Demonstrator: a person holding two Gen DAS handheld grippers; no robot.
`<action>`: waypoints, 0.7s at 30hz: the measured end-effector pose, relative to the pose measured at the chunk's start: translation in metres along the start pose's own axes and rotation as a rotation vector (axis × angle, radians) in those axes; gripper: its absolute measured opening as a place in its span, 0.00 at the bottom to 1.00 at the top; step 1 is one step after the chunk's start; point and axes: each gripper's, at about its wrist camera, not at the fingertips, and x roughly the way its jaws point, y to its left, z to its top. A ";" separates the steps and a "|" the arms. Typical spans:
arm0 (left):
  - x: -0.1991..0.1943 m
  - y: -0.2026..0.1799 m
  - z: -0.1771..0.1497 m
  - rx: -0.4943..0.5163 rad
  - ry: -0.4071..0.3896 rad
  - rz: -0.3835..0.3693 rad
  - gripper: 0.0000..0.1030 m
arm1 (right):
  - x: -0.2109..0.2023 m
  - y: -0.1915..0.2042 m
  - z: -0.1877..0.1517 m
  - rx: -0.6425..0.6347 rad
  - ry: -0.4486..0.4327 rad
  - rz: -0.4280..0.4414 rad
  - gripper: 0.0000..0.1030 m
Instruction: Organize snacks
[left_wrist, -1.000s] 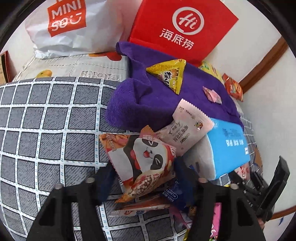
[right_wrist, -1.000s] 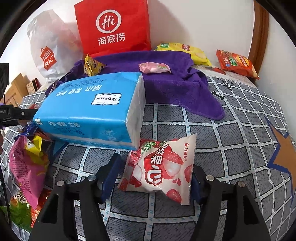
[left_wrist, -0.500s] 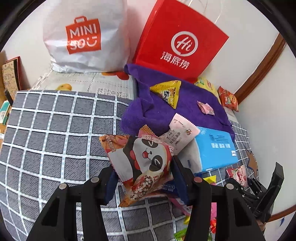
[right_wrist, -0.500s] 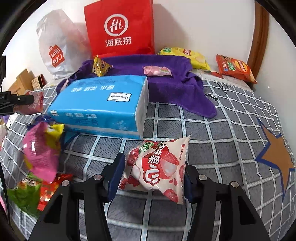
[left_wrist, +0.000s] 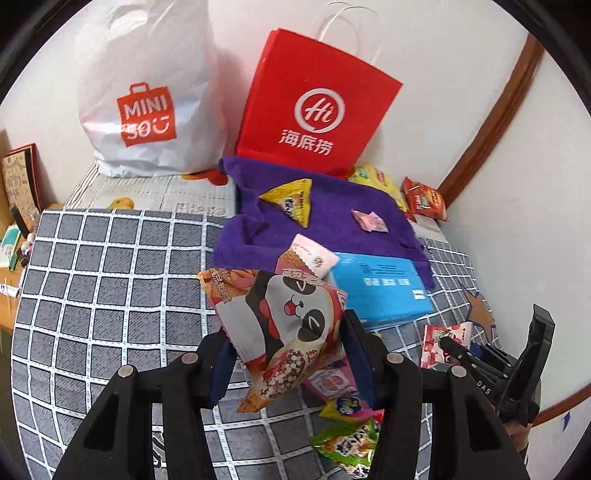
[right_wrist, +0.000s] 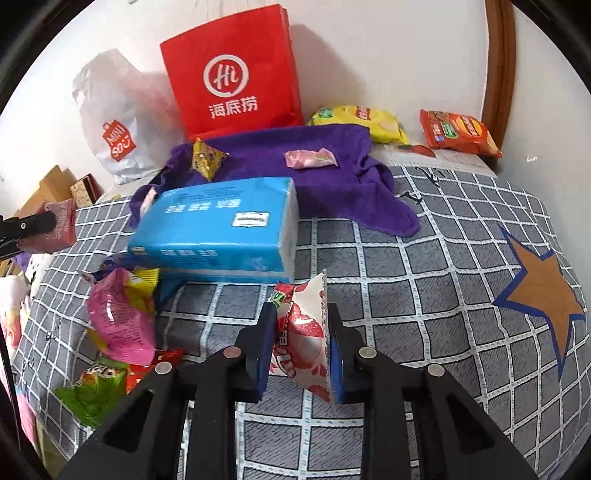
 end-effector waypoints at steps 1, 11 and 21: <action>-0.001 -0.003 0.000 0.004 0.000 -0.002 0.50 | -0.003 0.001 0.001 -0.004 -0.008 0.001 0.25; -0.006 -0.024 0.001 0.042 -0.007 -0.017 0.50 | -0.019 -0.004 0.005 0.022 -0.038 0.020 0.23; -0.011 -0.040 0.016 0.076 -0.030 -0.020 0.50 | -0.033 -0.004 0.033 0.021 -0.077 0.003 0.23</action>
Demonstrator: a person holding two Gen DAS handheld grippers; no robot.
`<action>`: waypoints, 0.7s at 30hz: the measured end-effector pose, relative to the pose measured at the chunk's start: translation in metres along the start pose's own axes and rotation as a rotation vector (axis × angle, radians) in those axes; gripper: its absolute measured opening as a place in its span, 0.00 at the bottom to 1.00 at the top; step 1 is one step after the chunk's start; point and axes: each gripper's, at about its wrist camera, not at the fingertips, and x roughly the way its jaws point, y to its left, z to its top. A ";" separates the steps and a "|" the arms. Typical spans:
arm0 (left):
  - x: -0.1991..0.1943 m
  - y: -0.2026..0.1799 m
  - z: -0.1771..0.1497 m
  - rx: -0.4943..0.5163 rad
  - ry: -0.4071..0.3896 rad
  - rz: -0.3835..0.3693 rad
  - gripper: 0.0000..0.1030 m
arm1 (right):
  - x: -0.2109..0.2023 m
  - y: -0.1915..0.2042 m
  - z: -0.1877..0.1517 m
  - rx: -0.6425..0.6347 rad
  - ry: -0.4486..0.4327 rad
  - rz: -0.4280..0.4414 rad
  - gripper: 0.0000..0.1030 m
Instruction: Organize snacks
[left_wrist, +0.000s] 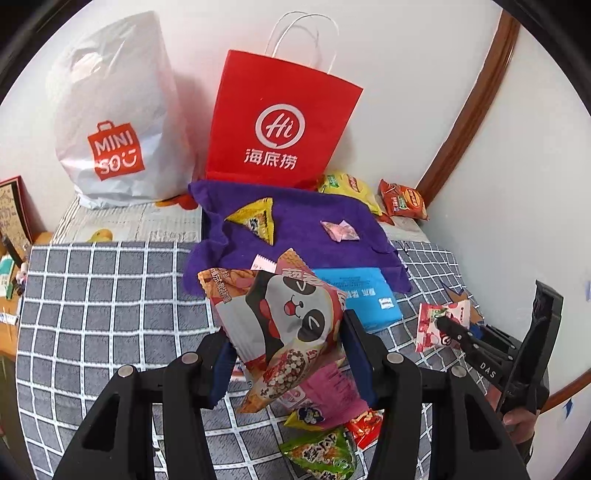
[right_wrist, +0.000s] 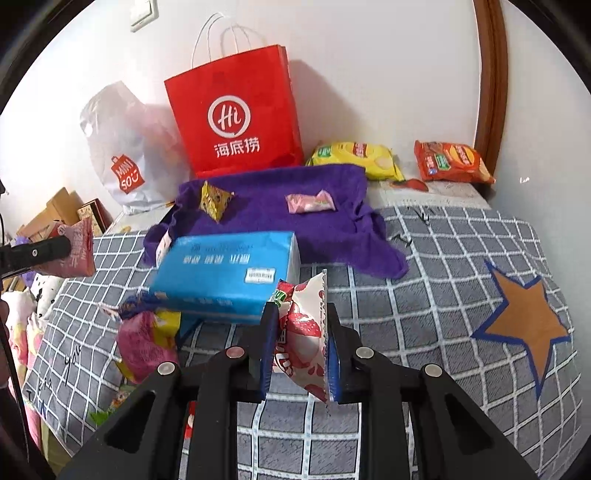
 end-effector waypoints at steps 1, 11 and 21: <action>0.000 -0.001 0.003 0.003 -0.003 0.001 0.50 | 0.000 0.000 0.005 0.001 -0.003 -0.005 0.23; 0.010 -0.001 0.033 0.005 -0.008 0.009 0.50 | 0.010 0.004 0.054 0.007 -0.032 -0.011 0.23; 0.032 0.009 0.064 0.023 -0.002 0.047 0.50 | 0.034 0.012 0.100 -0.003 -0.060 0.006 0.23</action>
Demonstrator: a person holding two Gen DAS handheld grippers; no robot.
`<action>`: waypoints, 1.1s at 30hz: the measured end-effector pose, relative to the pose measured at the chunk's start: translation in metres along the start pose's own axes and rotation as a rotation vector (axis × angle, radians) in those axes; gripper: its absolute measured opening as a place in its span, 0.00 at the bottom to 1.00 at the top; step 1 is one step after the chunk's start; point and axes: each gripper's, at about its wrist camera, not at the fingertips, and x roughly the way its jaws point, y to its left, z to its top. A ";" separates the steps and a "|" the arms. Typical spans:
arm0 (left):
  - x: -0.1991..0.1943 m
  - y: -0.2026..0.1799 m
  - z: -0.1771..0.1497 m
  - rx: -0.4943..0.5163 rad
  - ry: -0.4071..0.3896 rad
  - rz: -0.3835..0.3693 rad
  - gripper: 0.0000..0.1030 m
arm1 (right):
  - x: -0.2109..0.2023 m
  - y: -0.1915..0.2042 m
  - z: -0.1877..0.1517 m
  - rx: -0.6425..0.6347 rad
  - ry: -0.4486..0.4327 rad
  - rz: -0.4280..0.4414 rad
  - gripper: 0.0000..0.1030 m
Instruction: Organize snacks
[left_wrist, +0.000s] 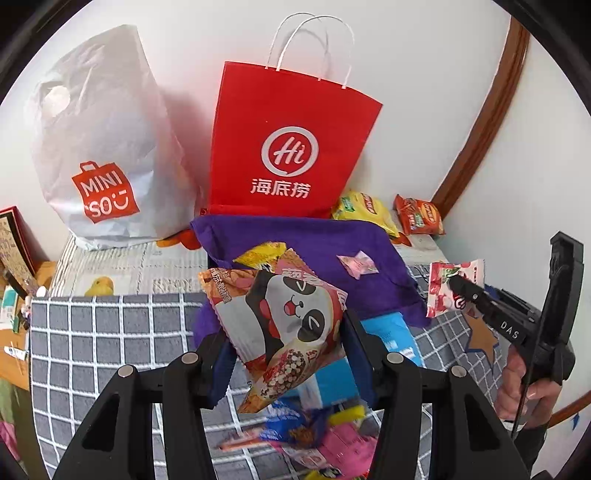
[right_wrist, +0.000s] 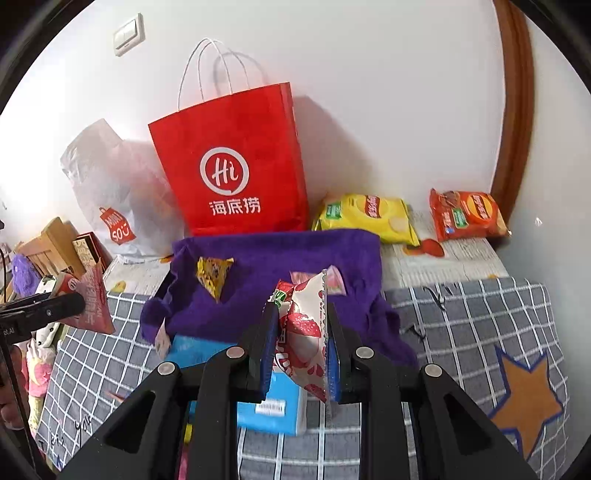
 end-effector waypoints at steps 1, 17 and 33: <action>0.003 0.002 0.003 -0.003 0.001 0.004 0.50 | 0.004 0.000 0.003 -0.002 -0.001 -0.001 0.23; 0.061 0.036 0.031 -0.041 0.068 0.034 0.50 | 0.072 -0.011 0.027 0.005 0.048 0.015 0.23; 0.135 0.037 0.033 -0.011 0.177 -0.003 0.50 | 0.137 -0.028 0.013 0.033 0.136 0.068 0.23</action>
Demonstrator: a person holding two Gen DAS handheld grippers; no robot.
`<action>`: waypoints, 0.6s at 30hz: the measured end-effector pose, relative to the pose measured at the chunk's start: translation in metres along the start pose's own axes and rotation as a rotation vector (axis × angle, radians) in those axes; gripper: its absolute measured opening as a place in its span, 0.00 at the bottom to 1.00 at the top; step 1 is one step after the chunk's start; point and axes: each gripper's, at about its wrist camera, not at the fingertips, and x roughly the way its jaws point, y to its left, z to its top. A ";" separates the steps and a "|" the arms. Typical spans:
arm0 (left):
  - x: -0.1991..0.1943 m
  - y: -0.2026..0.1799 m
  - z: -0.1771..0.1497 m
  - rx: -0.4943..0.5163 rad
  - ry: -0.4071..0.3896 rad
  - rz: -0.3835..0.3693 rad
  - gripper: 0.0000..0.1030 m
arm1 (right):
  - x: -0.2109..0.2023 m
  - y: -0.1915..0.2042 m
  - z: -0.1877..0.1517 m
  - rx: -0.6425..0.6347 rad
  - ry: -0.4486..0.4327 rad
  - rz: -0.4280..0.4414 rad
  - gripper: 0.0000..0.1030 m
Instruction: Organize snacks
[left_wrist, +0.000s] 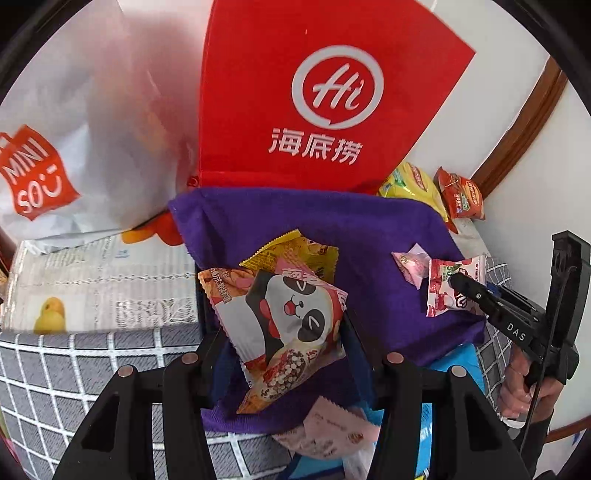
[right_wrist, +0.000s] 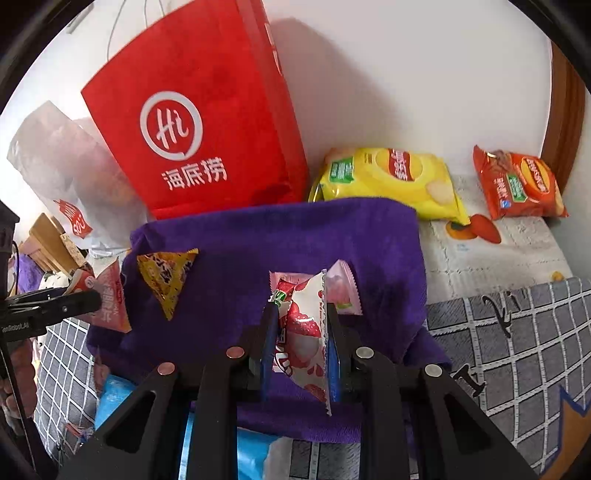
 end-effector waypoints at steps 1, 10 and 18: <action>0.004 0.000 0.001 0.003 0.005 -0.001 0.50 | 0.003 -0.001 -0.001 0.004 0.004 0.007 0.23; 0.027 -0.002 0.009 0.011 0.027 -0.035 0.50 | 0.021 -0.002 -0.005 0.017 0.046 0.041 0.23; 0.039 -0.006 0.011 0.017 0.043 -0.047 0.50 | 0.024 -0.004 -0.005 0.019 0.057 0.030 0.24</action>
